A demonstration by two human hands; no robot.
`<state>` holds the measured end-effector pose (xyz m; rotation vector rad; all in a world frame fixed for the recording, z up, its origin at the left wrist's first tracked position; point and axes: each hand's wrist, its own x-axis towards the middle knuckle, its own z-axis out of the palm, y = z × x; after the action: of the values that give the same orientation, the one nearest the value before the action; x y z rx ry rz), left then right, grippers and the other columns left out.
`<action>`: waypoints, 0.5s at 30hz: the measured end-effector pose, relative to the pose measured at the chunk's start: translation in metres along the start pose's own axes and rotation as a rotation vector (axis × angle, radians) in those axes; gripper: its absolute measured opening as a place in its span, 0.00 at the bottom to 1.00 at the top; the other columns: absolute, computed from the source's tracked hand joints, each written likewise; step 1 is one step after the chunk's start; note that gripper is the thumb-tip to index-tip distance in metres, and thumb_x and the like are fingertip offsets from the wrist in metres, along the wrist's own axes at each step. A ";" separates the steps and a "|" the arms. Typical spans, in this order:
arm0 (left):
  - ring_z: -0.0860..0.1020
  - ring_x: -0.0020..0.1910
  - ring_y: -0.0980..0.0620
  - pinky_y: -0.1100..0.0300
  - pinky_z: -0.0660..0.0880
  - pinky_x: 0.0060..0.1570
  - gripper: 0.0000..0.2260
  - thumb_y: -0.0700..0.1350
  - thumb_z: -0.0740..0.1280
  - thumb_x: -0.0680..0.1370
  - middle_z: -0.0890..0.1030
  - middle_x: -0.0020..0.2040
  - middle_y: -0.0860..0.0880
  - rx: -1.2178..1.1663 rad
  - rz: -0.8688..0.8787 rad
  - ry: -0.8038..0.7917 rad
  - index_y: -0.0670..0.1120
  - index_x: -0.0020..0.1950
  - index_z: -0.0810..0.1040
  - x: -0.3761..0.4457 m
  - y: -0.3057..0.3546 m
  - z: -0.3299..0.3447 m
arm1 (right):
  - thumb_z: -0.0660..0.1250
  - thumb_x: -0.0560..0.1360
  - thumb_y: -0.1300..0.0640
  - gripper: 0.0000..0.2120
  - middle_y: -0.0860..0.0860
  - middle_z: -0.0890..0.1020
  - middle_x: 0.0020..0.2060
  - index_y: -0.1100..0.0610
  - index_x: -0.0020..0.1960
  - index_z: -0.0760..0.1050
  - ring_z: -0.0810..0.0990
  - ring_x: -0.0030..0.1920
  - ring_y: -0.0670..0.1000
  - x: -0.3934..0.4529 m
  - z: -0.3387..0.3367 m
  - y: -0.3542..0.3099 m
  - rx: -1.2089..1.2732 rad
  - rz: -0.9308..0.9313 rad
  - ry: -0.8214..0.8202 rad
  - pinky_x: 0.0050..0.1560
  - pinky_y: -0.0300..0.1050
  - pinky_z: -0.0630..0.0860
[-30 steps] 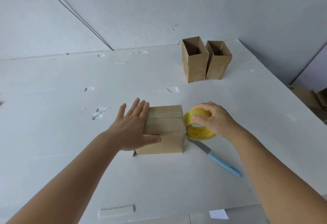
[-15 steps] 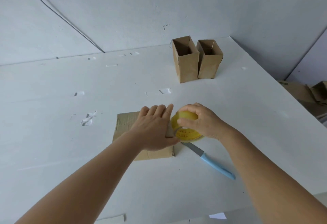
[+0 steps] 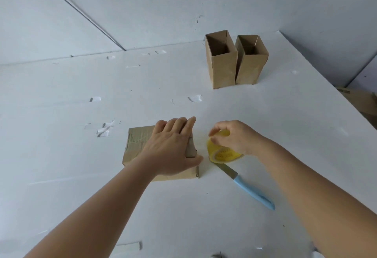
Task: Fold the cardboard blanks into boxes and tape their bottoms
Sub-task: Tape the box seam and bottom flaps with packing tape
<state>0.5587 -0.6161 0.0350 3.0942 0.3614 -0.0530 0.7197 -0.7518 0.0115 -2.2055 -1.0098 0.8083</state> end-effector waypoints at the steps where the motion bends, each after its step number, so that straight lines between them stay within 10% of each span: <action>1: 0.55 0.72 0.52 0.55 0.48 0.70 0.41 0.69 0.56 0.73 0.58 0.73 0.53 -0.003 -0.009 -0.007 0.50 0.78 0.45 0.001 0.000 0.000 | 0.67 0.74 0.45 0.05 0.46 0.79 0.54 0.41 0.50 0.78 0.76 0.55 0.51 0.001 0.000 -0.001 -0.027 0.008 -0.002 0.58 0.50 0.75; 8: 0.62 0.67 0.50 0.54 0.55 0.66 0.41 0.75 0.40 0.67 0.65 0.66 0.52 -0.166 -0.108 -0.086 0.52 0.73 0.58 0.005 0.004 -0.016 | 0.64 0.75 0.45 0.04 0.46 0.78 0.54 0.39 0.49 0.77 0.75 0.55 0.52 -0.002 -0.010 -0.005 -0.071 -0.055 0.036 0.58 0.50 0.74; 12: 0.65 0.63 0.48 0.53 0.59 0.62 0.19 0.59 0.56 0.78 0.67 0.60 0.50 -0.179 -0.224 -0.222 0.50 0.64 0.66 0.032 0.009 -0.028 | 0.55 0.80 0.54 0.14 0.48 0.78 0.51 0.45 0.50 0.79 0.74 0.55 0.51 -0.010 -0.016 -0.011 -0.102 -0.104 0.101 0.60 0.50 0.70; 15: 0.64 0.65 0.48 0.54 0.62 0.62 0.23 0.53 0.64 0.76 0.68 0.64 0.49 -0.100 -0.077 -0.414 0.52 0.70 0.64 0.063 0.012 -0.045 | 0.54 0.79 0.58 0.14 0.46 0.76 0.46 0.49 0.53 0.78 0.73 0.51 0.50 -0.014 -0.016 -0.021 -0.193 -0.120 0.153 0.59 0.49 0.68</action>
<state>0.6242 -0.6121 0.0776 2.8665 0.4462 -0.6414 0.7142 -0.7553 0.0409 -2.3013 -1.1723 0.4977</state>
